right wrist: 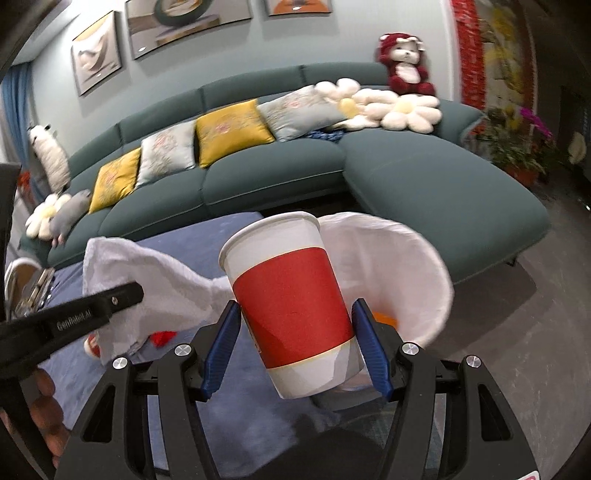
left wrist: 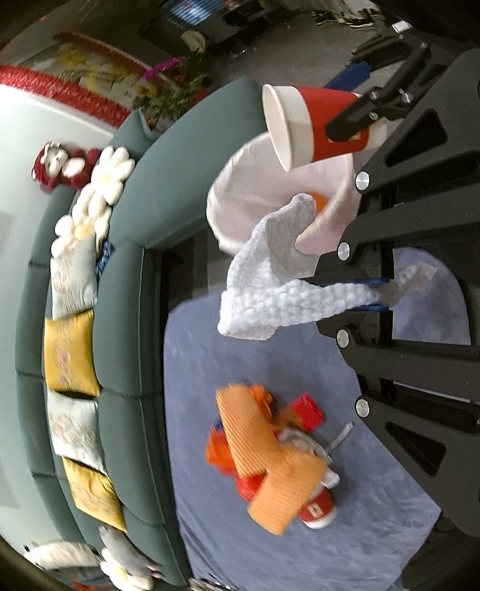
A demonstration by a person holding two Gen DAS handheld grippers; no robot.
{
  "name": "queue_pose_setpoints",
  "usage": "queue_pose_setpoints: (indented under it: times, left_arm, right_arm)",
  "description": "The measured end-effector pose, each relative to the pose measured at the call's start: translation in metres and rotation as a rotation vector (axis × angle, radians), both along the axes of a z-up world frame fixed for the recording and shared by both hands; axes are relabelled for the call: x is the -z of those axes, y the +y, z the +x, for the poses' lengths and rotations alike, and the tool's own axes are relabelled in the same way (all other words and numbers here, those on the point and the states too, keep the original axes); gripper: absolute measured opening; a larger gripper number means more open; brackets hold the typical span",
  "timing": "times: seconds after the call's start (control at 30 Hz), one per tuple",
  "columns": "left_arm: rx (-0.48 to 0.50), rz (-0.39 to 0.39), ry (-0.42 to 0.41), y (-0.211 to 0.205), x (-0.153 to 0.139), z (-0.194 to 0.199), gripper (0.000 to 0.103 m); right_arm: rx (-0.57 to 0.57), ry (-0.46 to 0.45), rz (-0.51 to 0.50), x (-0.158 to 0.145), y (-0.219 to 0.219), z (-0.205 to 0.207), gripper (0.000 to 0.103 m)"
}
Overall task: Collect trash
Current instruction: 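Carry tissue and cup over the bin while the left tool opens, dropping the tissue, then open the right tool to drop the red paper cup into the bin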
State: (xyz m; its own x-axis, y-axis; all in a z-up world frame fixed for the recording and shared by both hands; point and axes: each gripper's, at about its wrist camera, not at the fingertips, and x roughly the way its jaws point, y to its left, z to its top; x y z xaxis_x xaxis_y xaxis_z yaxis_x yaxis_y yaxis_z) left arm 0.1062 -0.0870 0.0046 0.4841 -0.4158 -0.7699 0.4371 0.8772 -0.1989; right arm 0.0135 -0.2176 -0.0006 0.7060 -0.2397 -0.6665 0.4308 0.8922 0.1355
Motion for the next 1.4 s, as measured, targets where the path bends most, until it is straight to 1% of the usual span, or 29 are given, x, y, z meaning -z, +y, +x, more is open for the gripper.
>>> queue_pose_setpoints:
  times: [0.17,0.43,0.63,0.8,0.83,0.9,0.93,0.97,1.07,1.23,1.33,1.4]
  left_arm:
    - [0.062,0.002,-0.016,-0.039,-0.007,-0.006,0.006]
    - [0.142,0.01,0.004,-0.09,-0.001,-0.002,0.006]
    - [0.176,0.014,0.031,-0.113,0.009,0.001,0.006]
    - [0.185,0.01,0.035,-0.124,0.012,0.008,0.007]
    - [0.185,0.009,0.033,-0.125,0.012,0.009,0.008]
    - [0.18,0.017,0.031,-0.126,0.014,0.011,0.017]
    - [0.174,0.019,0.029,-0.126,0.015,0.01,0.026]
    - [0.167,0.018,0.028,-0.125,0.015,0.01,0.031]
    - [0.164,0.017,0.021,-0.122,0.015,0.01,0.035]
    - [0.158,0.023,0.02,-0.121,0.014,0.013,0.038]
    - [0.142,0.021,0.025,-0.116,0.014,0.015,0.041]
    - [0.128,0.02,0.025,-0.111,0.014,0.017,0.042]
  right_arm:
    - [0.065,-0.01,0.008,-0.002,-0.031,-0.016,0.06]
    - [0.135,-0.014,0.017,0.0,-0.064,-0.033,0.06]
    - [0.165,-0.007,0.028,0.005,-0.077,-0.036,0.06]
    - [0.178,-0.002,0.039,0.009,-0.086,-0.034,0.06]
    - [0.178,-0.001,0.04,0.01,-0.087,-0.034,0.06]
    - [0.179,0.0,0.042,0.012,-0.088,-0.033,0.06]
    - [0.179,0.0,0.045,0.012,-0.089,-0.032,0.06]
    - [0.179,0.0,0.048,0.013,-0.089,-0.032,0.06]
    - [0.175,0.002,0.051,0.016,-0.089,-0.031,0.06]
    - [0.168,0.005,0.047,0.017,-0.086,-0.028,0.06]
    - [0.163,0.005,0.047,0.016,-0.087,-0.025,0.06]
    - [0.158,0.004,0.044,0.014,-0.088,-0.023,0.06]
